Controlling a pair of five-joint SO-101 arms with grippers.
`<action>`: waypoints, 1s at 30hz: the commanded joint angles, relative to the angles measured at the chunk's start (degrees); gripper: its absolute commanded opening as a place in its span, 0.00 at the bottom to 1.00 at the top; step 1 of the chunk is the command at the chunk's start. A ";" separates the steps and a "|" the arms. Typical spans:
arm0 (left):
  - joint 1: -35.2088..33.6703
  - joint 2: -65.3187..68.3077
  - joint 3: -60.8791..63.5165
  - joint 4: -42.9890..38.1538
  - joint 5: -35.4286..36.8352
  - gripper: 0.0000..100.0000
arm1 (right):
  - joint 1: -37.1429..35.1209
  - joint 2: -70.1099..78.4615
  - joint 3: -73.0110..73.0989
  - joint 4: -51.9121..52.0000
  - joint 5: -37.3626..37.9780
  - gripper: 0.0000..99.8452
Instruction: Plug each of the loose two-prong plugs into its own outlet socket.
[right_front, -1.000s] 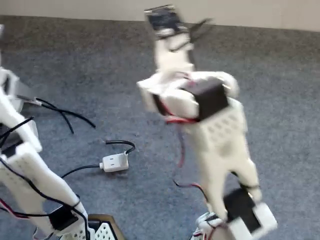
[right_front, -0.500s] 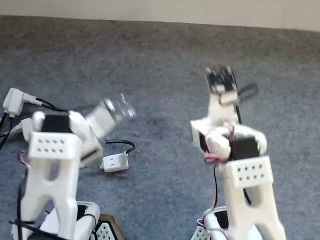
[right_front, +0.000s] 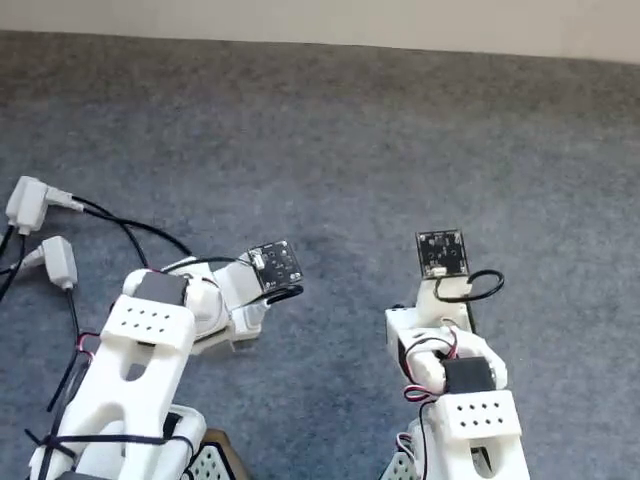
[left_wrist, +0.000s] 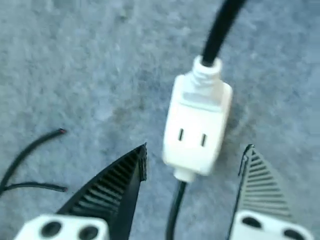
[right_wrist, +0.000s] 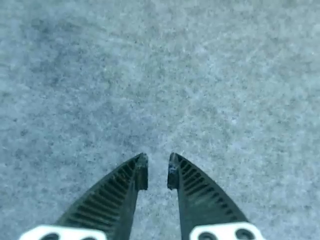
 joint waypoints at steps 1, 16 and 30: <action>-1.27 -1.10 3.82 -11.34 -0.18 0.31 | -0.75 -1.10 -0.31 -1.19 0.79 0.07; -5.41 -1.10 5.93 -17.05 -0.18 0.02 | -1.71 -1.10 -0.31 -1.27 0.79 0.07; -31.96 29.93 -32.13 -16.88 9.23 0.02 | -1.80 -1.36 0.92 -1.27 0.88 0.07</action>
